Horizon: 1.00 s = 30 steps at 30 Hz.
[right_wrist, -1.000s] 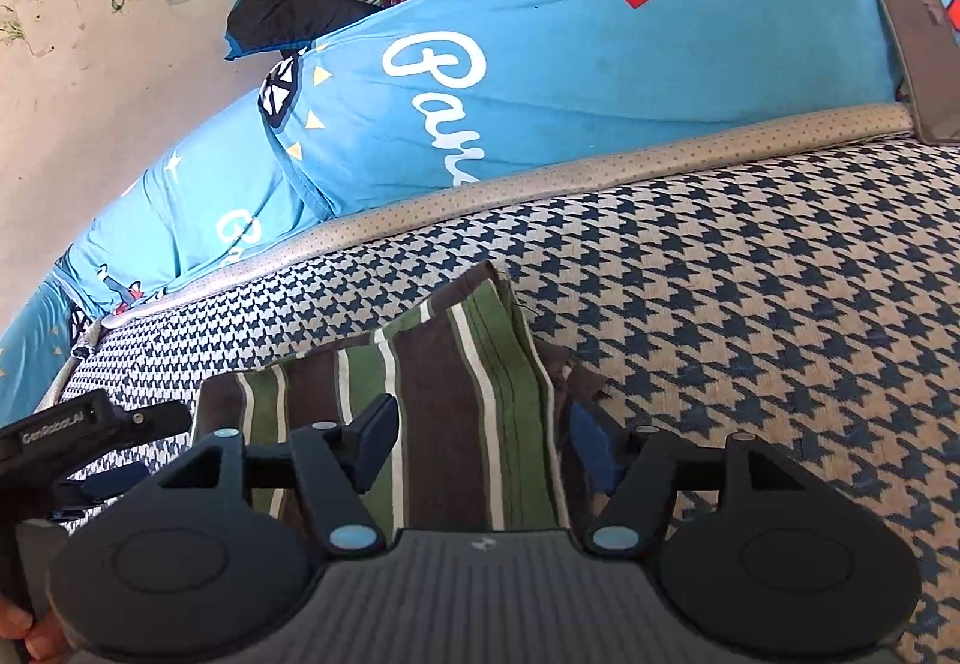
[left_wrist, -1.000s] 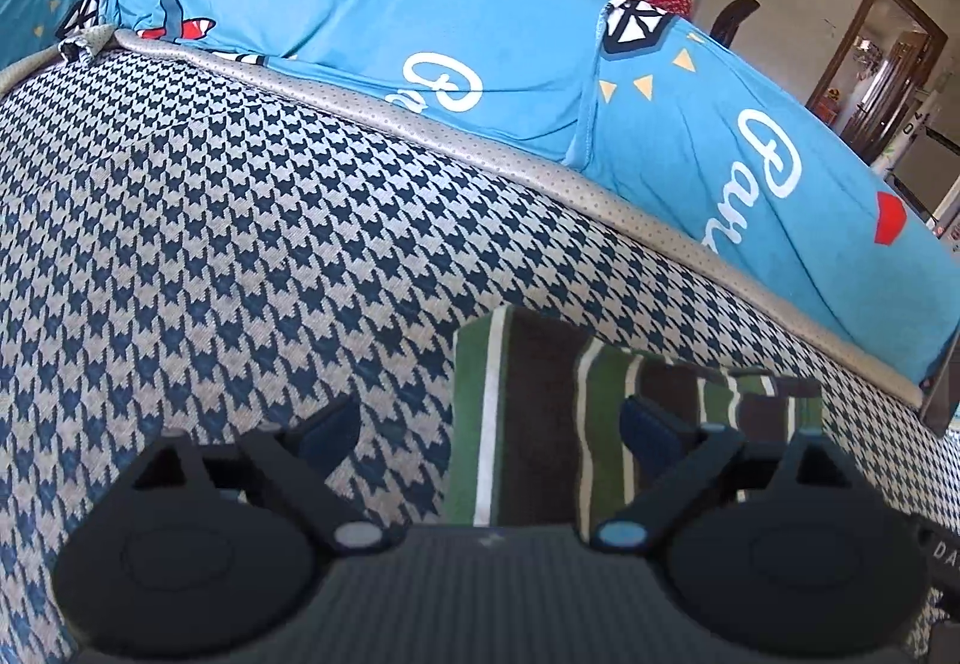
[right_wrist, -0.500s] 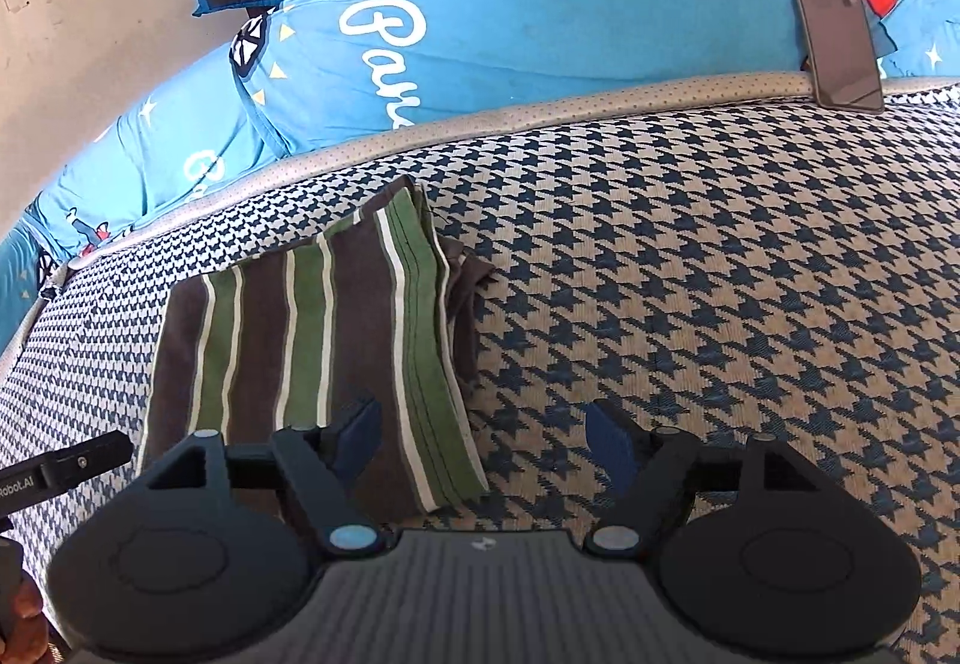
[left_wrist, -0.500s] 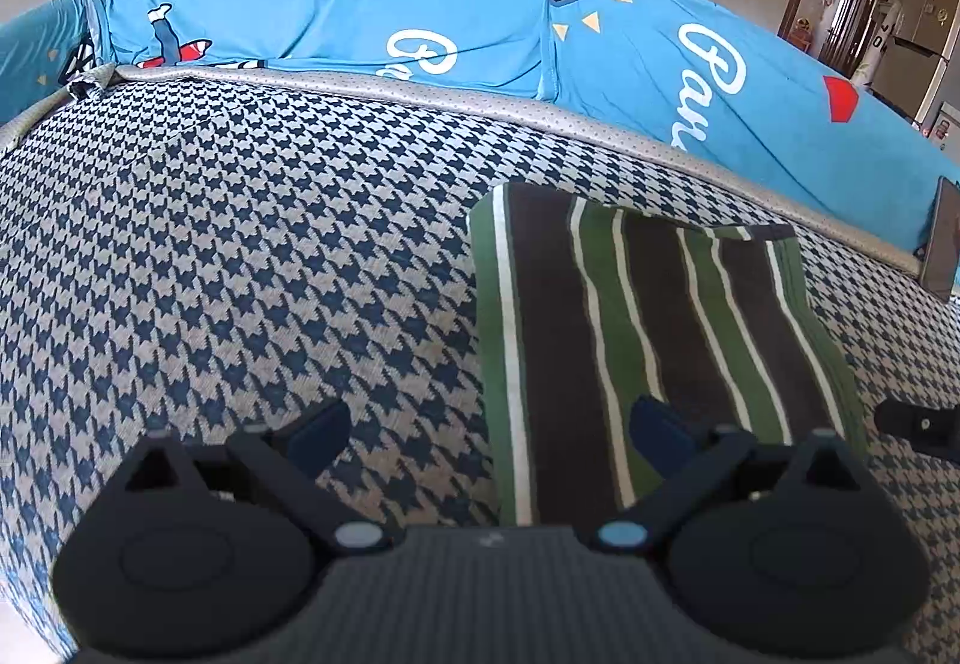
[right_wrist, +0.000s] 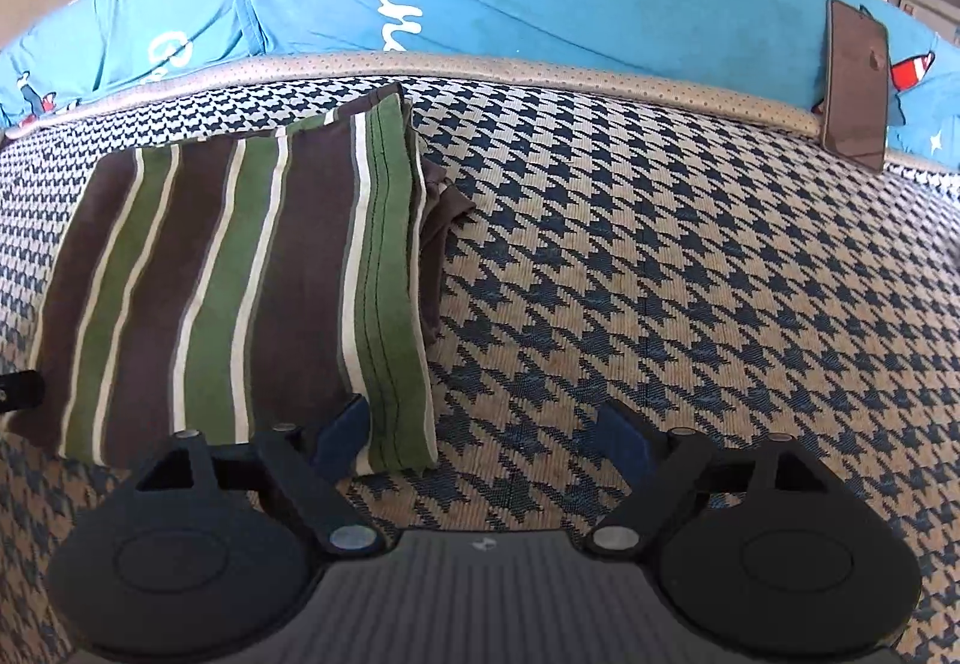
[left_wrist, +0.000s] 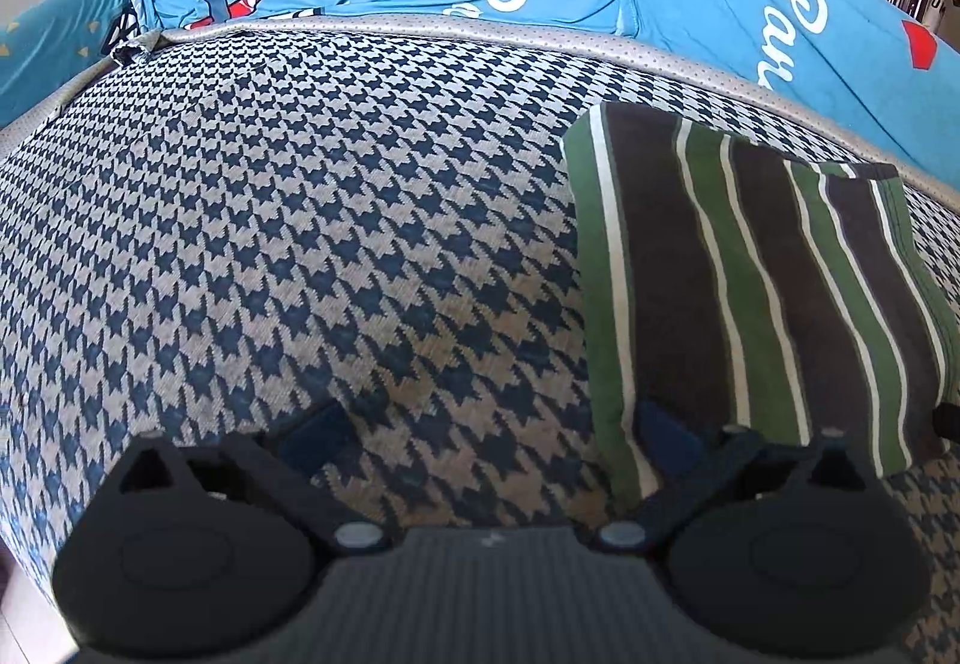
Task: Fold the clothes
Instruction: 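Withdraw both open grippers back from the flat bundle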
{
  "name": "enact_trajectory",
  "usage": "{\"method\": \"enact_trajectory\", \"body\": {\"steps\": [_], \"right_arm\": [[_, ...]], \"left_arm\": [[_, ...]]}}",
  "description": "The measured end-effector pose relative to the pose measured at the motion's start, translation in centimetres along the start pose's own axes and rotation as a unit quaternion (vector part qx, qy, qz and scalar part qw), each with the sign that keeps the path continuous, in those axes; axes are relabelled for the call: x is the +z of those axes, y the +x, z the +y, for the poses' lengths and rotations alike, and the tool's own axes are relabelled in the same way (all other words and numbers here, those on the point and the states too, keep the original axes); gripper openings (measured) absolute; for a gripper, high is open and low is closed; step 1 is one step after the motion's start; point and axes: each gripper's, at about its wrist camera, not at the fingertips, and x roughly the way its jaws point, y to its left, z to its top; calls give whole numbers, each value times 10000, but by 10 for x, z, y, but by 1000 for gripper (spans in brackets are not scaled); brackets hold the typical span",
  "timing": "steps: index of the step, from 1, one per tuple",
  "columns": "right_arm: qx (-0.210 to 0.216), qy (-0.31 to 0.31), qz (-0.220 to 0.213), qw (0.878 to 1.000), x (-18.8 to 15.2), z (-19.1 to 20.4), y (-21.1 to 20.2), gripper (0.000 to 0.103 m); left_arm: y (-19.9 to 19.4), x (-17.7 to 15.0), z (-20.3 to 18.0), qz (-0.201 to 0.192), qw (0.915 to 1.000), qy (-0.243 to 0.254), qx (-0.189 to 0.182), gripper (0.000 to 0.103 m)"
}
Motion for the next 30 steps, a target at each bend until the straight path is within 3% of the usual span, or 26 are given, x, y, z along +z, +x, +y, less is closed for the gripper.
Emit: {"method": "enact_trajectory", "body": {"steps": [9,16,30], "right_arm": [[210,489,161,9985,-15,-8,-24,87],[456,684,285,9962,-36,-4,-46,92],[537,735,-30,9958,-84,2,-91,93]], "left_arm": [[-27,-15,-8,-192,9996,163,150,103],[-53,-38,-15,-232,9990,342,-152,103],[-77,-71,-24,-67,9977,526,-428,103]]}}
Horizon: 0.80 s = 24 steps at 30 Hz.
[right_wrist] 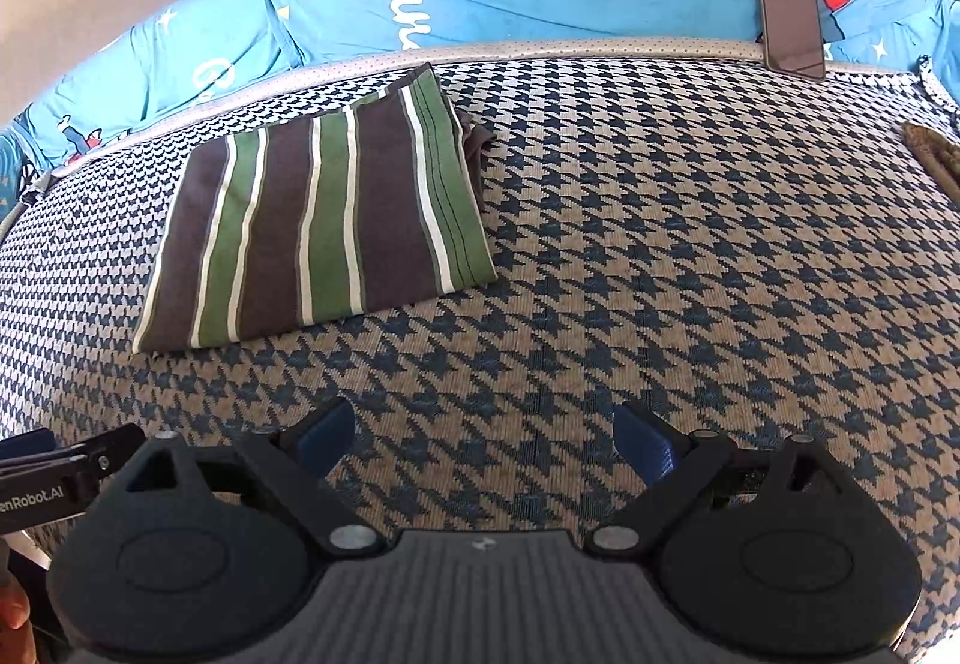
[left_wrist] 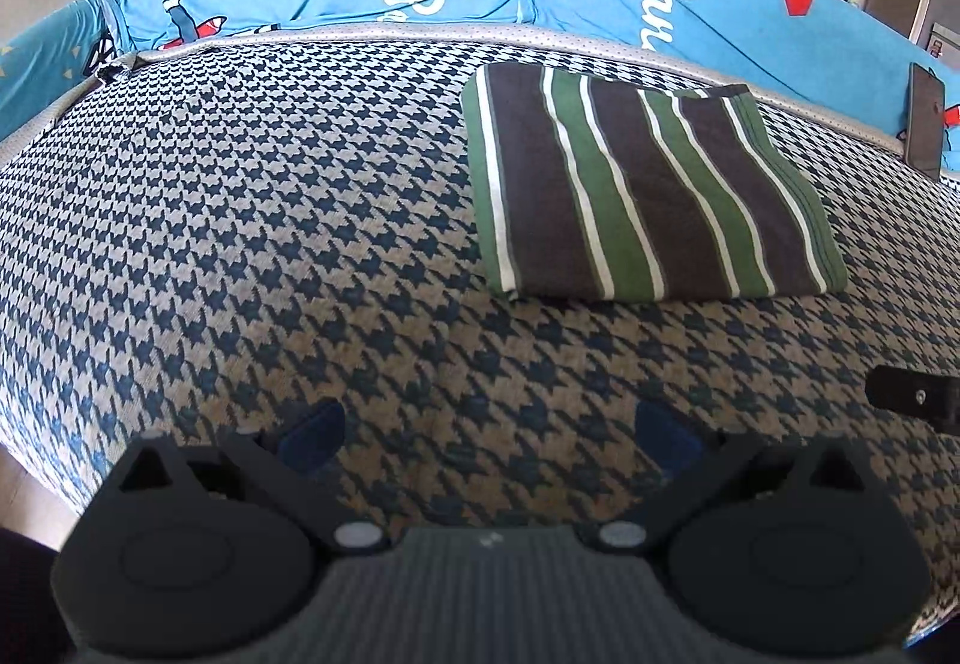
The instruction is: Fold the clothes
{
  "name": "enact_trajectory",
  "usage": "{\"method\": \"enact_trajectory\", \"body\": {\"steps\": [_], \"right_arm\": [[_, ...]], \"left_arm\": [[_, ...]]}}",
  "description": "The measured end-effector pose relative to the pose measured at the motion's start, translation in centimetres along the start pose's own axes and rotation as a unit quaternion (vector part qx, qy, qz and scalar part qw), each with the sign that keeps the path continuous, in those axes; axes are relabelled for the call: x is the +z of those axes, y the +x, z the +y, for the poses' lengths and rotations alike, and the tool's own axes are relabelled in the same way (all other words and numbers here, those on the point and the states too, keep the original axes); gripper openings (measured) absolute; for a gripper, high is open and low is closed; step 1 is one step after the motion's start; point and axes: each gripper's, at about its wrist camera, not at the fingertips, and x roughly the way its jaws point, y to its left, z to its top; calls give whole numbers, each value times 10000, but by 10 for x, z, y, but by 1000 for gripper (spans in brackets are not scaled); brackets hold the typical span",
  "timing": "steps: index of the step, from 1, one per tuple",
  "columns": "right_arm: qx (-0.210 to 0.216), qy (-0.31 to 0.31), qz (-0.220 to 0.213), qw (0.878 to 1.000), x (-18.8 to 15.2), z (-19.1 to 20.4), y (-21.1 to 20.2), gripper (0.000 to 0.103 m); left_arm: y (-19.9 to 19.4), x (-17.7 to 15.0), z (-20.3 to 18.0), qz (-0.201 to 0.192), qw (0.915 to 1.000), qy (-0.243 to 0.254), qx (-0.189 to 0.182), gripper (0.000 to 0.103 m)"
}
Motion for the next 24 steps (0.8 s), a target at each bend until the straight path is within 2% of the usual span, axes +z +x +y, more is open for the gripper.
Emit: {"method": "enact_trajectory", "body": {"steps": [8,18,24], "right_arm": [[24,-179,34,9998,-14,5,-8,94],[-41,-343,19,9994,-24,10,-13,94],[-16,-252,3,9997,-24,17,-11,94]], "left_arm": [[-9,-15,-5,120,9999,49,-40,103],[-13,-19,-7,71,9999,106,-80,103],[-19,-21,-13,-50,9994,107,-313,103]]}}
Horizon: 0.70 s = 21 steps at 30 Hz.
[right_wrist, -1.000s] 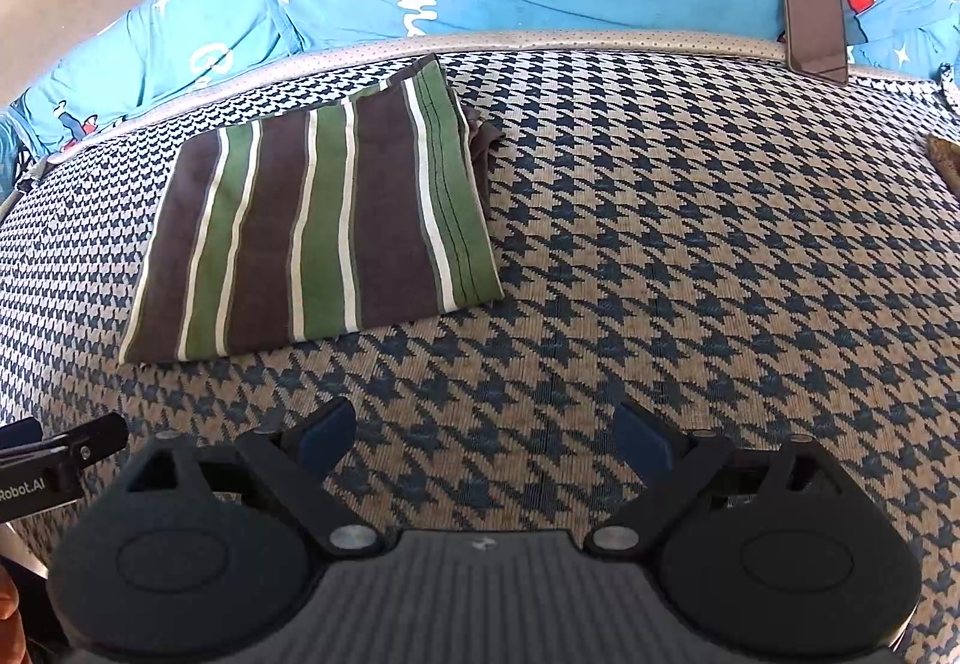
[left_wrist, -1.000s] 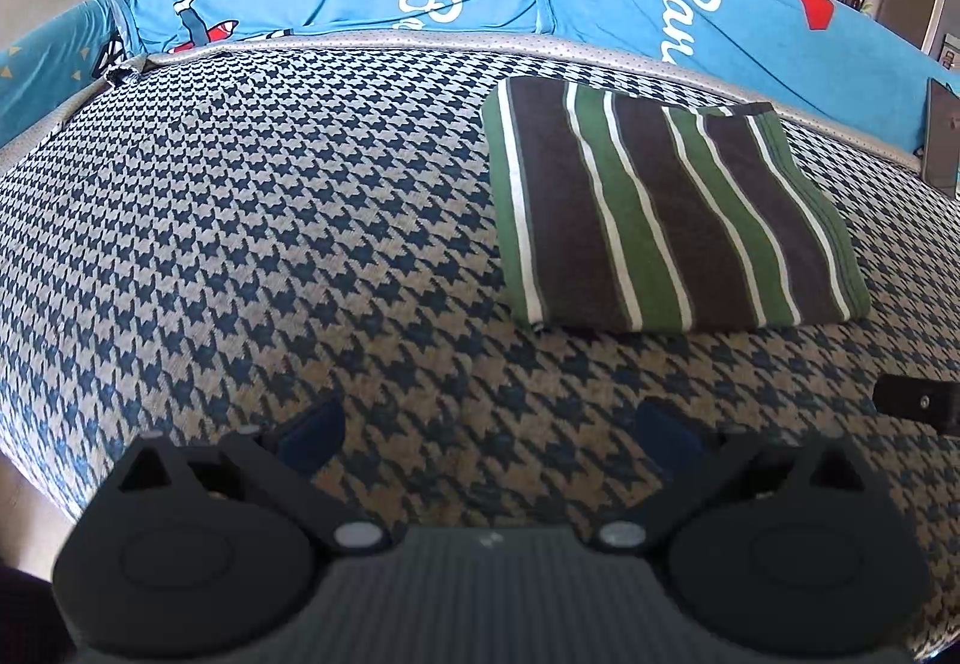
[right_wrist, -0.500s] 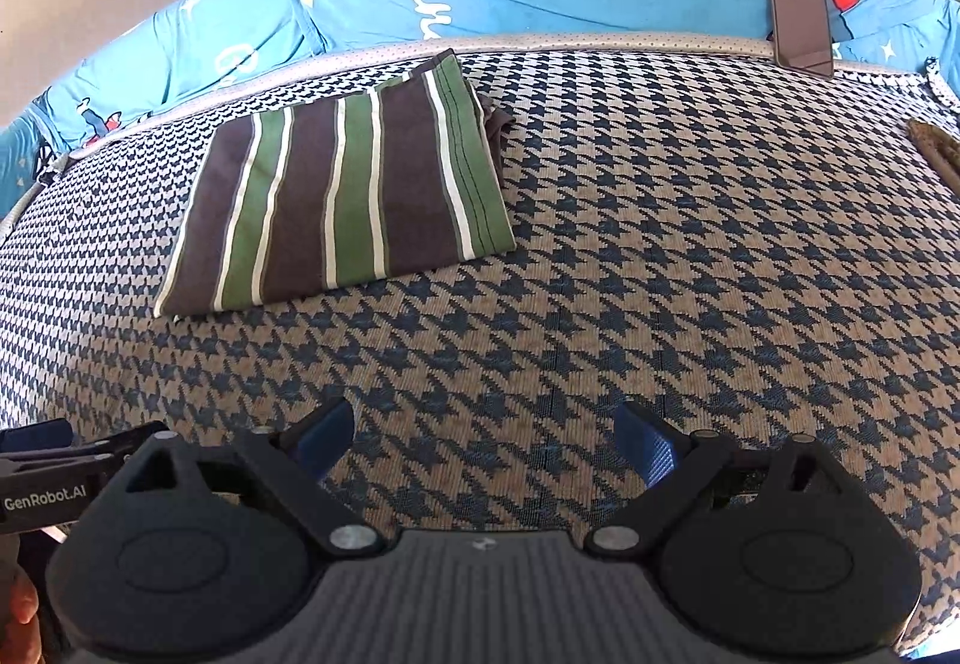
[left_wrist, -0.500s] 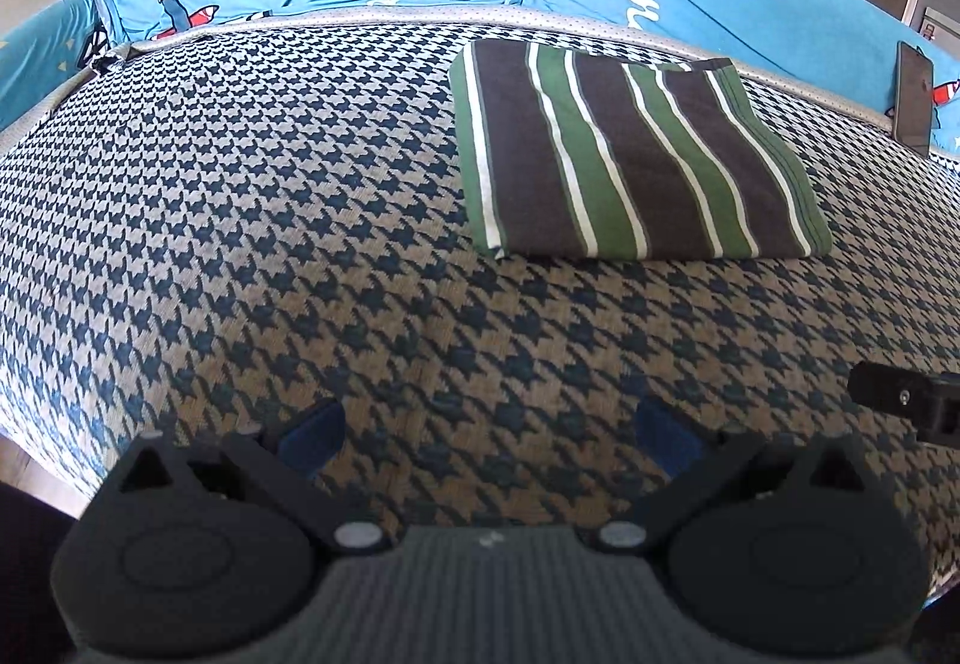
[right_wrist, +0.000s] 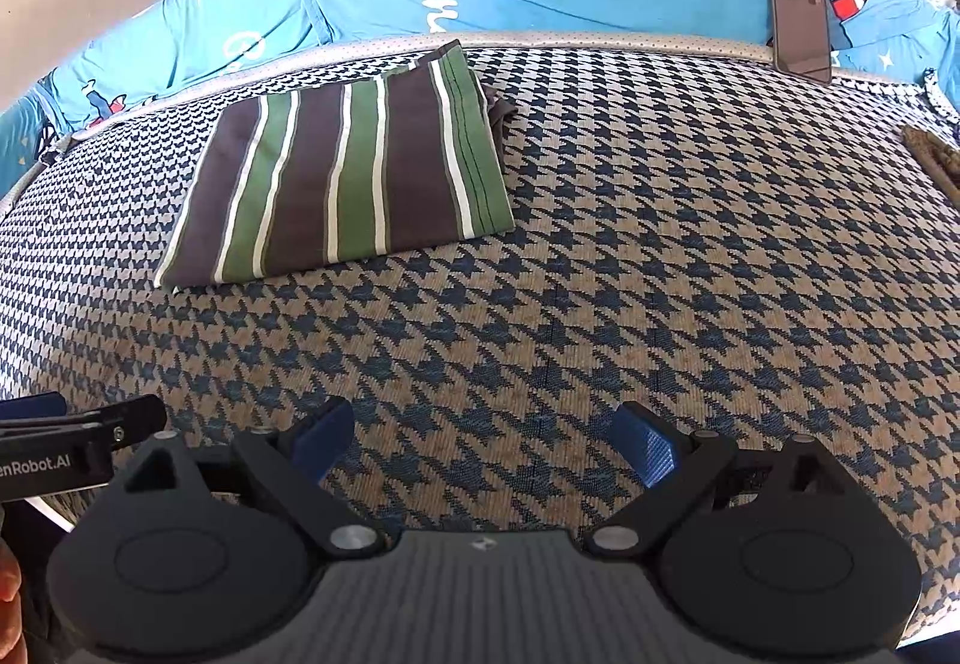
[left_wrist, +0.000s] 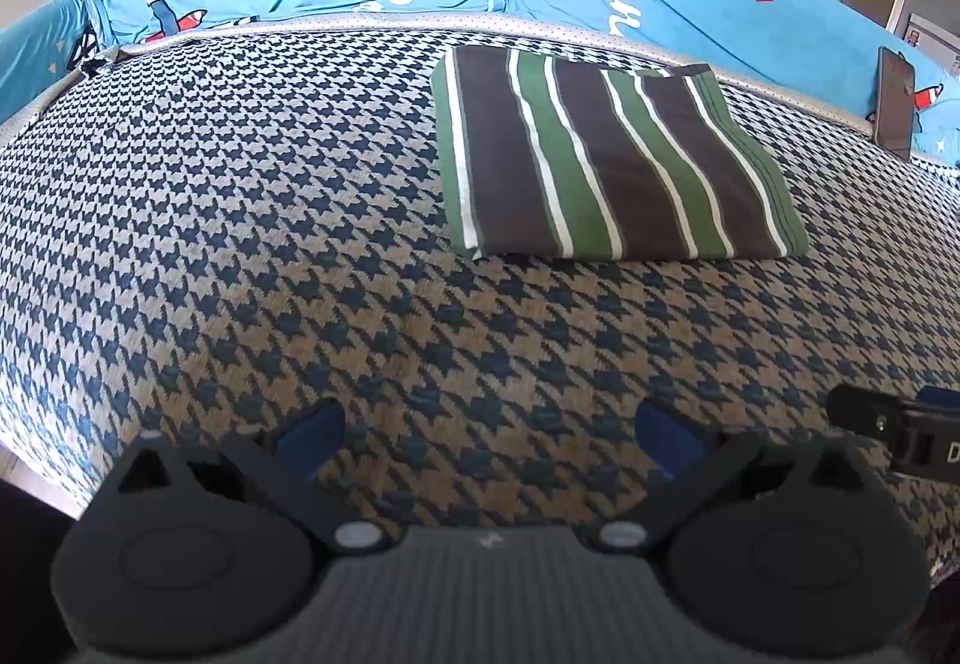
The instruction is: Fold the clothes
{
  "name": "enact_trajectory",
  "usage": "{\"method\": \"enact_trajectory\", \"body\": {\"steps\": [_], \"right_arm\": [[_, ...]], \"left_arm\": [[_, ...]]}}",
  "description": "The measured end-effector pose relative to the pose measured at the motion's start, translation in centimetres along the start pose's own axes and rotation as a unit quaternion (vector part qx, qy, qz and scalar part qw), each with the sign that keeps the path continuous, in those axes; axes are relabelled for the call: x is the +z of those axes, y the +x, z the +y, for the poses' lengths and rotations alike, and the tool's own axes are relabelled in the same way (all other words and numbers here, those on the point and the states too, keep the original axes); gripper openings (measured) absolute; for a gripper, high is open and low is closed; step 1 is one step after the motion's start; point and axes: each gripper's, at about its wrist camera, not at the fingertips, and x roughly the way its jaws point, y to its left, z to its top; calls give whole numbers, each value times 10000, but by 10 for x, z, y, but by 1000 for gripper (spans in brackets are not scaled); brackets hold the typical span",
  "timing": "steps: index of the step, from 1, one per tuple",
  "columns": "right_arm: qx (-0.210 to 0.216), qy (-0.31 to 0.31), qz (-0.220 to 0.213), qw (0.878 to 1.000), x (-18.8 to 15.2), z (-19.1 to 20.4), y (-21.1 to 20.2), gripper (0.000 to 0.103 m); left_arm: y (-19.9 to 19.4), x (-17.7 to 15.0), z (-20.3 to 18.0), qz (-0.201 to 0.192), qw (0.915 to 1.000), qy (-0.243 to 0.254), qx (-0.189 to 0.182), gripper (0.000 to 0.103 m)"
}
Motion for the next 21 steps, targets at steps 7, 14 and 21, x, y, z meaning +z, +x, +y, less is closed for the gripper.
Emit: {"method": "enact_trajectory", "body": {"steps": [7,14,21], "right_arm": [[275,36,-26,9996,-8,-26,-26,94],[462,-283,9,9985,14,-25,-26,94],[829,-776,-105,9935,39,-28,-21,93]], "left_arm": [[-11,-6,-17,-246,9989,361,-195,103],[-3,-1,-13,-150,9994,253,-208,103],[3,4,-15,-82,9996,255,-67,103]]}}
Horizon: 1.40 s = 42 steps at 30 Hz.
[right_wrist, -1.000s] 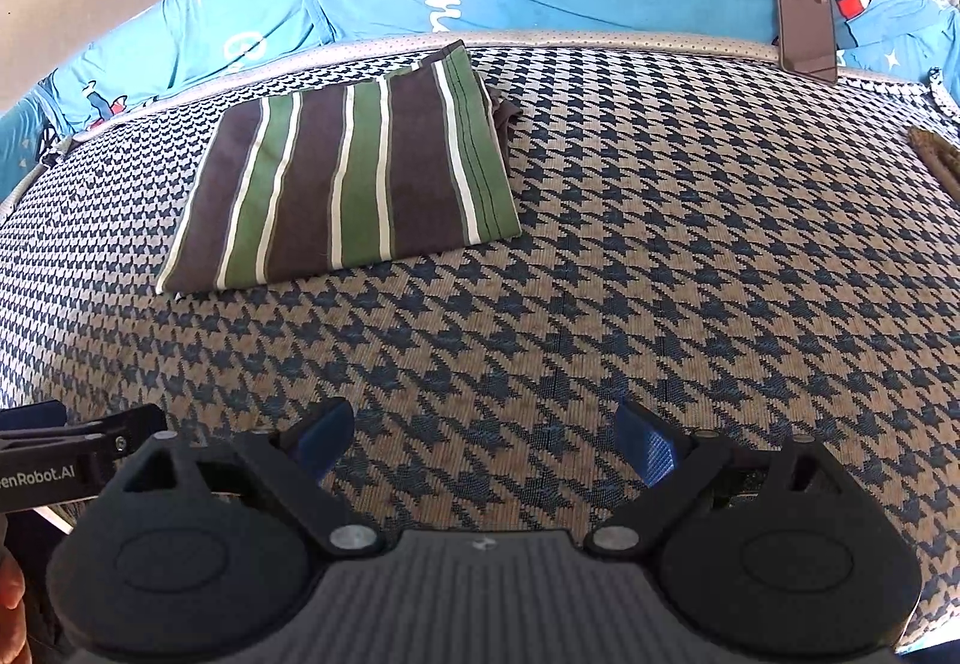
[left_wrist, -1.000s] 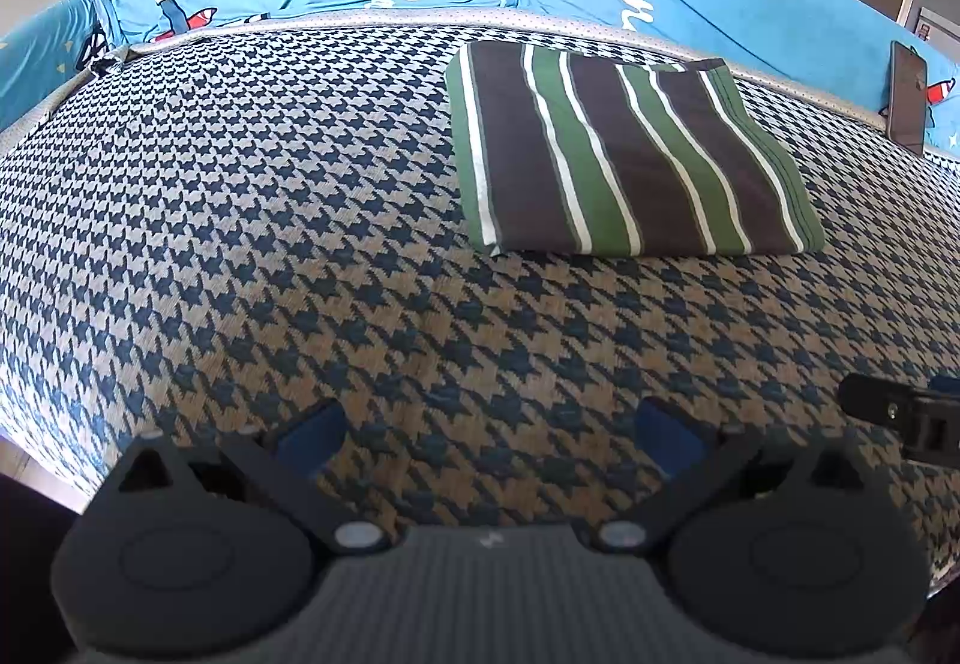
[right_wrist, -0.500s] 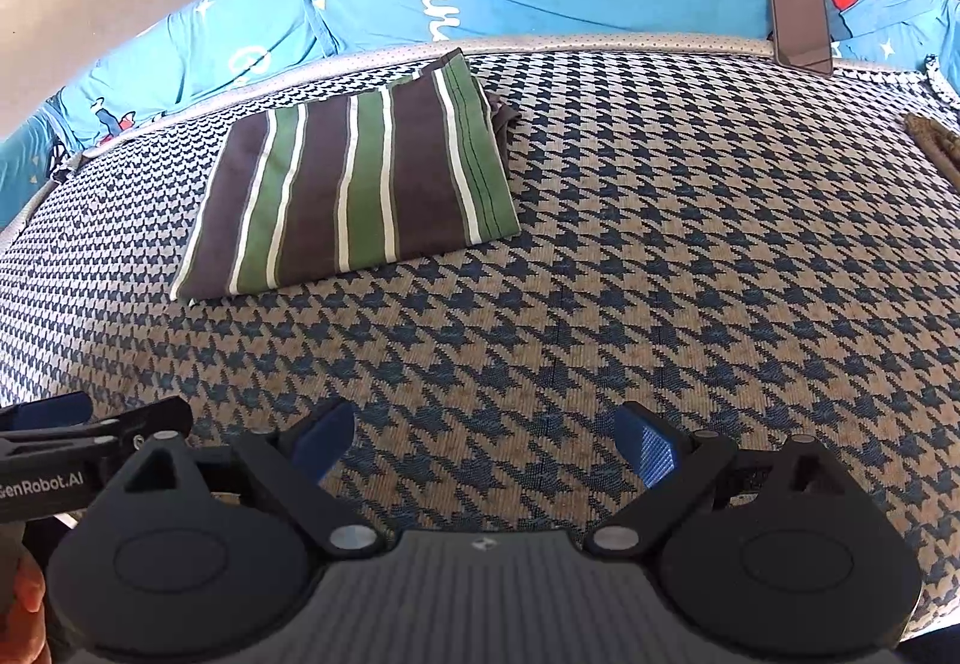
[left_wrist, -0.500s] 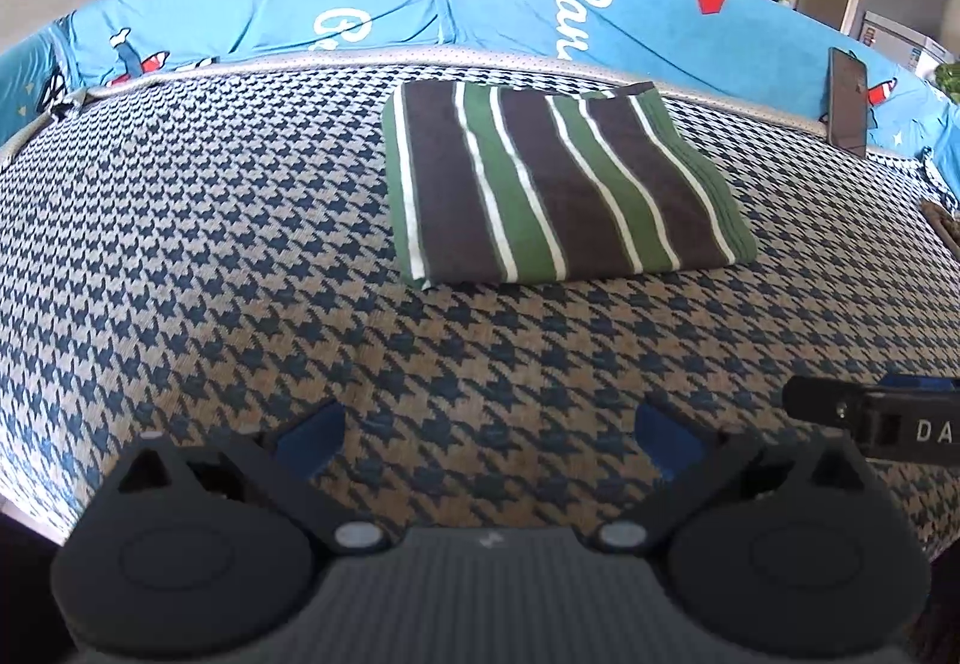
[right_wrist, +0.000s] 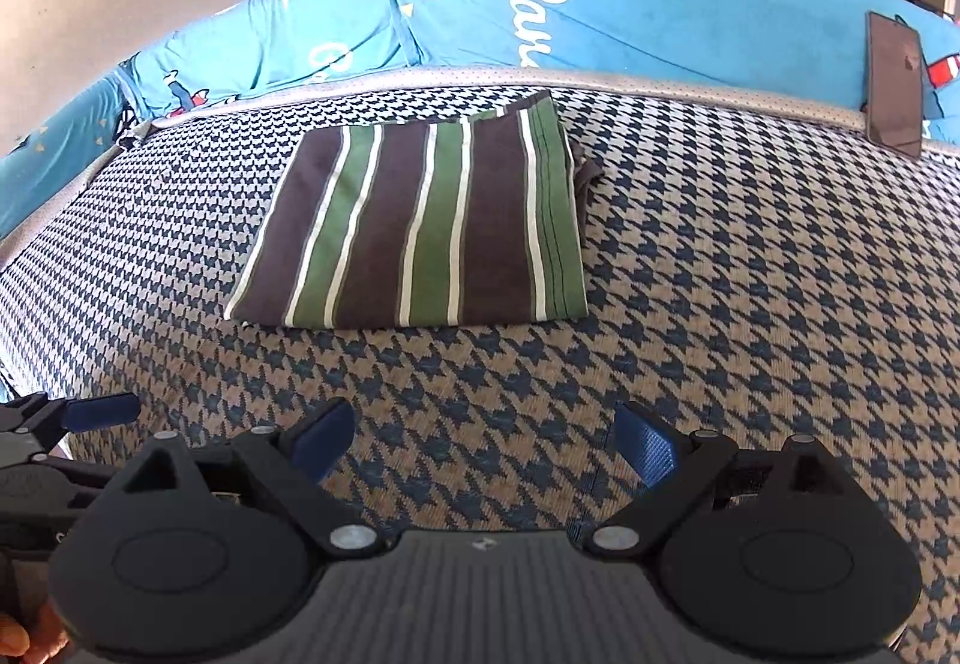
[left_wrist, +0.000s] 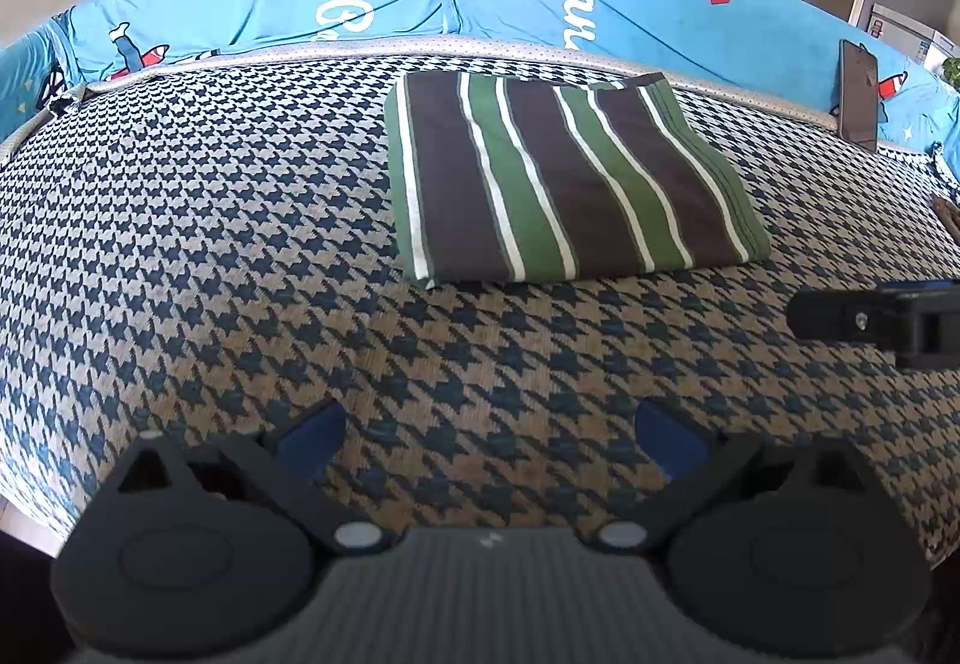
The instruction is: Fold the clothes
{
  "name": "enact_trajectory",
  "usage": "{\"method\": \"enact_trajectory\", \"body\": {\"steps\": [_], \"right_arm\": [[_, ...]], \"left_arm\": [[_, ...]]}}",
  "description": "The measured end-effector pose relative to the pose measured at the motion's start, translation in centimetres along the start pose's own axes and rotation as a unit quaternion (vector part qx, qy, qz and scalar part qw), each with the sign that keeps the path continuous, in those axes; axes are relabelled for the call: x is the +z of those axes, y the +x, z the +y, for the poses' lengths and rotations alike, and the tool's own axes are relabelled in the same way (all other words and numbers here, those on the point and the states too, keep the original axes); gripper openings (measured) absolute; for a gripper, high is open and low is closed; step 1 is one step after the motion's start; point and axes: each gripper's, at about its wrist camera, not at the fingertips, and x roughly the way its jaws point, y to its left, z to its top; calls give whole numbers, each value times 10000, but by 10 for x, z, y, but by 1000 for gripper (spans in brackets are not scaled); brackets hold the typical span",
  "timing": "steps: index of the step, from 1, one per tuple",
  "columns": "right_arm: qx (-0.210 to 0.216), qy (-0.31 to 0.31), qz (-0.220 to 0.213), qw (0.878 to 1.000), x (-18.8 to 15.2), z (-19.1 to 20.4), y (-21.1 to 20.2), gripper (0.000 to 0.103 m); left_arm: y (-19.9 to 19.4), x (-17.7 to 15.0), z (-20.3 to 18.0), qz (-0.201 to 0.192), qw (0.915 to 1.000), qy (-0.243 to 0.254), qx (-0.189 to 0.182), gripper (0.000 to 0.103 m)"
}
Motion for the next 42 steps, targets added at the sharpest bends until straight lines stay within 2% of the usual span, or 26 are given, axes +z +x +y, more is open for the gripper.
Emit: {"method": "enact_trajectory", "body": {"steps": [4,7,17,21,26,33,37,42], "right_arm": [[36,16,-64,10000,6,-10,5,93],[78,201,-30,9998,12,-17,13,93],[141,292,-20,9995,25,-29,24,93],[222,460,-25,9987,44,-19,50,93],[184,502,-98,9985,57,-22,66,93],[241,1046,-63,9942,71,-41,88,93],[353,1214,-127,9919,79,-45,97,93],[414,1314,-85,9904,86,-48,110,93]], "left_arm": [[7,5,0,76,9999,-38,72,103],[11,12,1,118,9999,-97,-12,103],[31,46,-1,166,9999,18,-35,103],[45,64,3,229,9997,6,-95,103],[61,87,16,280,9994,-158,-144,103],[78,109,27,435,9977,-460,-256,103],[88,121,36,519,9944,-724,-568,103],[98,132,47,570,9920,-876,-714,103]]}}
